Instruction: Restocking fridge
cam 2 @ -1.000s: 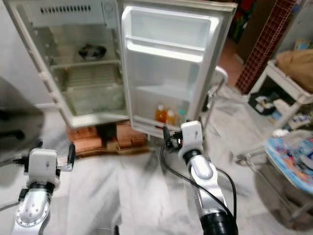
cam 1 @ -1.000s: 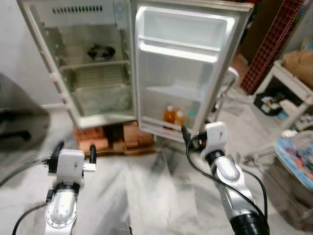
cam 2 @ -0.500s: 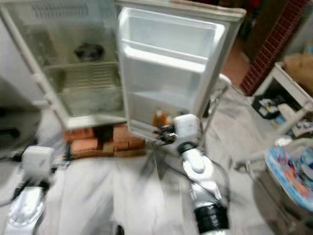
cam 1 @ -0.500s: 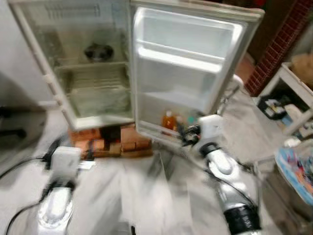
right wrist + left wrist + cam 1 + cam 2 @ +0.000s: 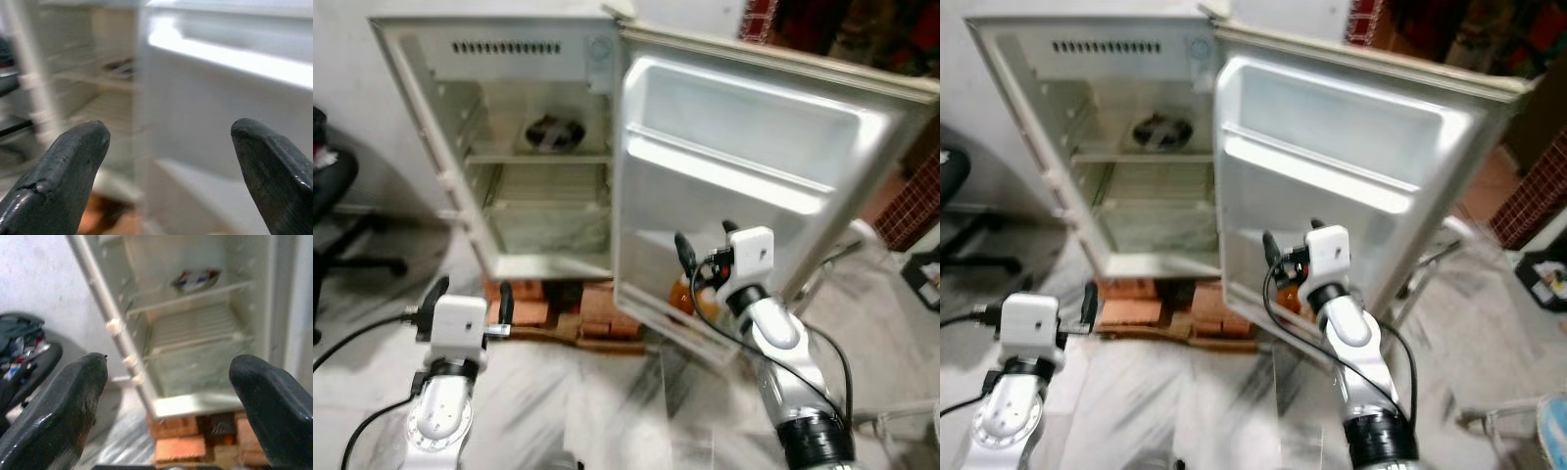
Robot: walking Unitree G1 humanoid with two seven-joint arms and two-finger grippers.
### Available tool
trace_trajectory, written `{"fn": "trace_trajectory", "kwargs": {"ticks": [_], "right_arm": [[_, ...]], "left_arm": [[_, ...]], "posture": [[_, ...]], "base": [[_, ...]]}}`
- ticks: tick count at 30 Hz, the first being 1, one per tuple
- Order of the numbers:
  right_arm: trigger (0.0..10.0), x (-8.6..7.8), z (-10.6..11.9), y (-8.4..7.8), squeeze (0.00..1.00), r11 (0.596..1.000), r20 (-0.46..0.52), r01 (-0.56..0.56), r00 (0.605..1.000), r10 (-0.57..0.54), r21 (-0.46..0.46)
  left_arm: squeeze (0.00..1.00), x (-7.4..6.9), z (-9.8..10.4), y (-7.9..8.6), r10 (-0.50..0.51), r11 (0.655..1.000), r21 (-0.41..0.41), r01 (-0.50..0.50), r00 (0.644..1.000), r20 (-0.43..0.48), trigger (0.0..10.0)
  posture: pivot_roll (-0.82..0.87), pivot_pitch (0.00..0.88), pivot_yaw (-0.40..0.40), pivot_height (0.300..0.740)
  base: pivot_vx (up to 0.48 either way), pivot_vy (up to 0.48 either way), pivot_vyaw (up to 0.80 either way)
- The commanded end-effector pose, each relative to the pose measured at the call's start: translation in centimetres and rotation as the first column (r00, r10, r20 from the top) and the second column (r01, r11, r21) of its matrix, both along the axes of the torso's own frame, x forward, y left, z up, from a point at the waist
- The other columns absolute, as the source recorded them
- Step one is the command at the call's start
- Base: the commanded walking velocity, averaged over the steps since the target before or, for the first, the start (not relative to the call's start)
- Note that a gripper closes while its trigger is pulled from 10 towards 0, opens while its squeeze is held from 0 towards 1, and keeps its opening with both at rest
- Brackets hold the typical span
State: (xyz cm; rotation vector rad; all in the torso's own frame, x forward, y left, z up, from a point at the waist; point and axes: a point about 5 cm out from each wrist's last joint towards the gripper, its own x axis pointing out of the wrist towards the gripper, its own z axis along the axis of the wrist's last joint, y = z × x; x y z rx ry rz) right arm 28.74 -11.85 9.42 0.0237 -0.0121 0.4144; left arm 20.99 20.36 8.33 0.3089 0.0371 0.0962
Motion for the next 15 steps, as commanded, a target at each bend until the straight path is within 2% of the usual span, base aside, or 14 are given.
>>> {"fn": "trace_trajectory", "kwargs": {"ticks": [1,5,7,13,15], "right_arm": [[10.0,-1.2,-0.8,0.2,0.00,0.991,-0.069,-0.129,0.989,0.131,0.028],[10.0,-2.7,-2.4,0.6,0.00,0.955,-0.192,-0.294,0.937,0.294,0.028],[10.0,-2.6,-2.7,0.4,0.00,0.958,-0.208,-0.287,0.936,0.285,0.020],[10.0,-2.5,-2.9,0.4,0.00,0.950,-0.227,-0.312,0.925,0.305,0.006],[10.0,-2.9,-3.5,0.5,0.00,0.930,-0.272,-0.366,0.898,0.346,-0.027]], "left_arm": [[0.00,-0.1,0.1,-0.3,-0.016,1.000,-0.008,0.016,1.000,0.000,10.0],[0.00,0.0,0.1,-0.6,-0.039,0.999,-0.008,0.039,0.999,0.002,10.0],[0.00,0.0,0.1,-0.7,-0.044,0.999,-0.007,0.044,0.999,0.004,10.0],[0.00,0.0,0.1,-0.8,-0.049,0.999,-0.011,0.049,0.999,0.005,10.0],[0.00,0.0,0.1,-0.8,-0.052,0.999,-0.010,0.052,0.999,0.003,10.0]], "posture": [[0.05,0.039,-0.025,0.740],[0.05,0.037,-0.026,0.740],[0.05,0.037,-0.026,0.740],[0.05,0.036,-0.027,0.740],[0.05,0.036,-0.029,0.740]], "base": [[0.000,0.000,0.00],[0.000,0.000,0.00],[0.000,0.000,0.00],[0.000,-0.426,0.00],[0.000,-0.480,0.00]]}}
